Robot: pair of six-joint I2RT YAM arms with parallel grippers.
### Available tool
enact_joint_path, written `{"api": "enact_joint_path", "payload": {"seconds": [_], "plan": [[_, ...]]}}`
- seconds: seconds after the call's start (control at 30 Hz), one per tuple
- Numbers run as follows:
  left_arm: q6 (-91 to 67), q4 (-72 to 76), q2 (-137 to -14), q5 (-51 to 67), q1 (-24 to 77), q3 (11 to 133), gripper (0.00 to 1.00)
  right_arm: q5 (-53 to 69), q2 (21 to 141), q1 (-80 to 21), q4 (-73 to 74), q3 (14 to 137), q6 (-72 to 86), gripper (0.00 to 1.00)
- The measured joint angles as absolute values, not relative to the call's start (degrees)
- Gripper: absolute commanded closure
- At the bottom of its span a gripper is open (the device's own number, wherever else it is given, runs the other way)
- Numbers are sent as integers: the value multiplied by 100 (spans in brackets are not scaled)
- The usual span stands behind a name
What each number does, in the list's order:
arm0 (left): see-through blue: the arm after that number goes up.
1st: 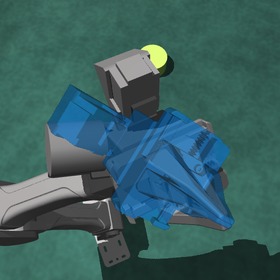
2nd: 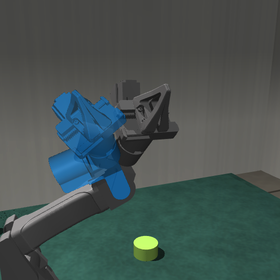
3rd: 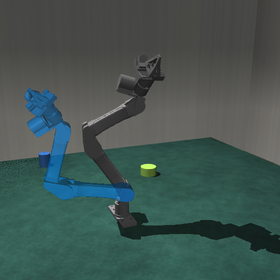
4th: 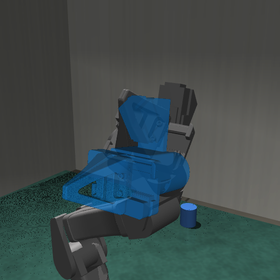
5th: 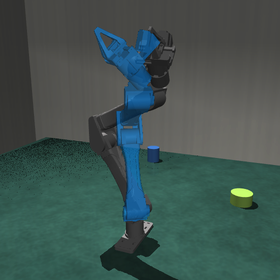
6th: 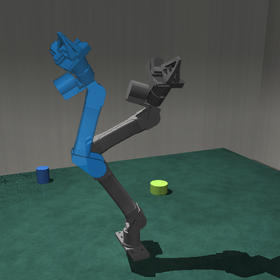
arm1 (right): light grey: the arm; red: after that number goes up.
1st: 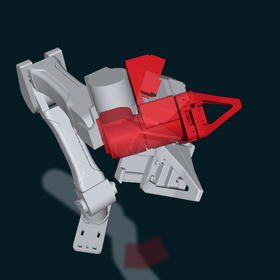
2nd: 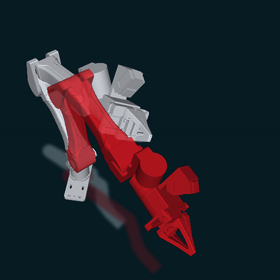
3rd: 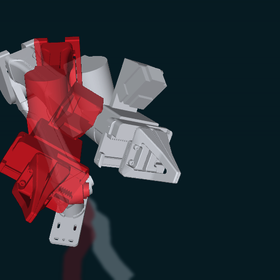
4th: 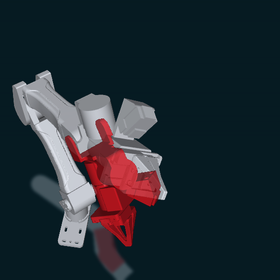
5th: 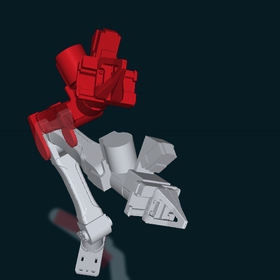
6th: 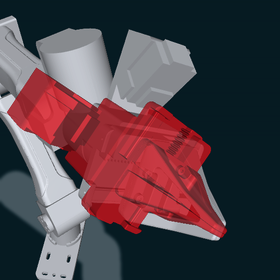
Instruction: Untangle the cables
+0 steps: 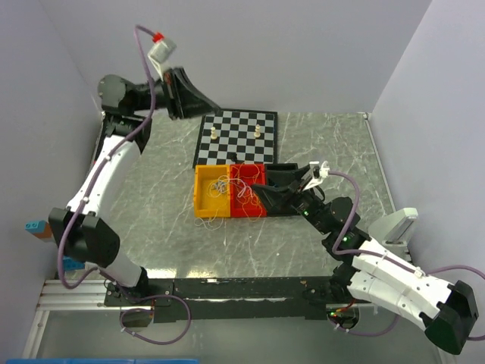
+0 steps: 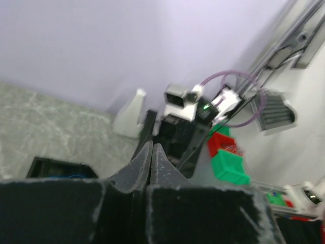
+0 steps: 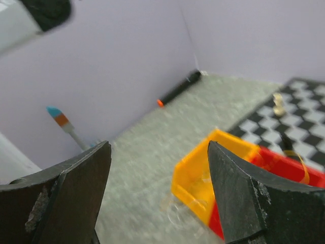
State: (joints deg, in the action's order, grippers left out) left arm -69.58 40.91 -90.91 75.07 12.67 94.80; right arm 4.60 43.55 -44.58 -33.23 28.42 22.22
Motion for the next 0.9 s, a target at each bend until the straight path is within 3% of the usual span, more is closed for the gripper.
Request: {"api": "enact_joint_path", "payload": {"seconds": [0.03, 0.17, 0.23, 0.33, 0.53, 0.9], "plan": [[-6539, 3708, -8947, 7524, 1295, 9188, 74, 429, 4324, -4458, -3212, 2842, 2193, 17], [-3192, 169, -8868, 6748, 1538, 9194, 61, 209, 4285, -4456, -2386, 2829, 2069, 17], [-1811, -1114, -9006, 6169, 1686, 9220, 50, 78, 4230, -4451, -2139, 2749, 2043, 17], [-165, -2655, -9417, 5400, 1872, 9080, 45, -104, 4064, -4445, -1787, 2641, 1984, 17], [1260, -3653, -9736, 4359, 1846, 7872, 40, -283, 3795, -4440, -1485, 2613, 1859, 17], [2460, -3376, -9780, 3739, 1852, 7015, 38, -340, 3765, -4436, -1321, 2613, 1682, 18]]}}
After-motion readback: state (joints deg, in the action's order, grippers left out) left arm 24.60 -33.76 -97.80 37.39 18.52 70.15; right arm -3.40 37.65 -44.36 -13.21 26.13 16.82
